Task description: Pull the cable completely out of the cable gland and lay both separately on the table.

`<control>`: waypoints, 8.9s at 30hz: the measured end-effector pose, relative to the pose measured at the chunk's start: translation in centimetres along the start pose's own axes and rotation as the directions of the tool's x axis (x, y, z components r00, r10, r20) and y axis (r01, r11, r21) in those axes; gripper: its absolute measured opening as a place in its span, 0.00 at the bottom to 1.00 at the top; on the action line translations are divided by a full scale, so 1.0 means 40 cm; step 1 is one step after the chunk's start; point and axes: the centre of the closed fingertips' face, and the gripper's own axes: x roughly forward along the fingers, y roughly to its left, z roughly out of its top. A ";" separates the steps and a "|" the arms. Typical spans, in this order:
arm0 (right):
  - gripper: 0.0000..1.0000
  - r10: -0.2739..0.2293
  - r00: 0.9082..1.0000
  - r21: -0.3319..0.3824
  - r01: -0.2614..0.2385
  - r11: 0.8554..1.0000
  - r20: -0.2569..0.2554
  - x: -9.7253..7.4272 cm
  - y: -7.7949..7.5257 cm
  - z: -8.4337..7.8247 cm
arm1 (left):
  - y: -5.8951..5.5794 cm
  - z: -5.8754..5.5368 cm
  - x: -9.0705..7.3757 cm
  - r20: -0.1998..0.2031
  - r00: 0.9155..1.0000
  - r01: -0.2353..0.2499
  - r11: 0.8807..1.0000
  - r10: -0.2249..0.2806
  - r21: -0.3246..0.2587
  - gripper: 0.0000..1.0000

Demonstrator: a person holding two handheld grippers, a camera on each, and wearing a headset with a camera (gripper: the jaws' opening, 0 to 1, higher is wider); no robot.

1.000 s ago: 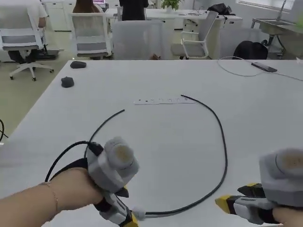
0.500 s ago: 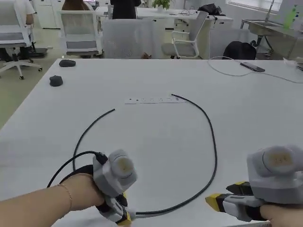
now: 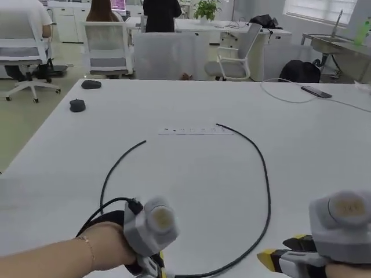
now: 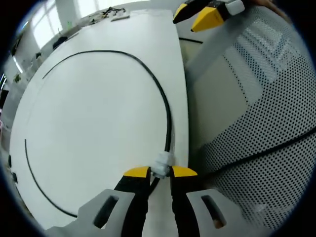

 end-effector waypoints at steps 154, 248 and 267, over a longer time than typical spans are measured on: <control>0.12 0.341 0.935 -0.870 -0.249 0.426 -0.101 0.122 0.381 0.119 | -0.023 0.123 -0.204 0.268 0.903 -0.360 0.932 0.335 0.045 0.16; 0.04 0.249 0.961 -0.786 -0.243 0.569 -0.117 0.146 0.291 0.118 | 0.020 0.077 -0.218 0.211 0.894 -0.397 0.917 0.396 -0.041 0.16; 0.04 0.145 0.979 -0.740 -0.202 0.641 -0.143 0.155 0.221 0.104 | 0.044 0.064 -0.232 0.185 0.874 -0.449 0.892 0.450 -0.050 0.16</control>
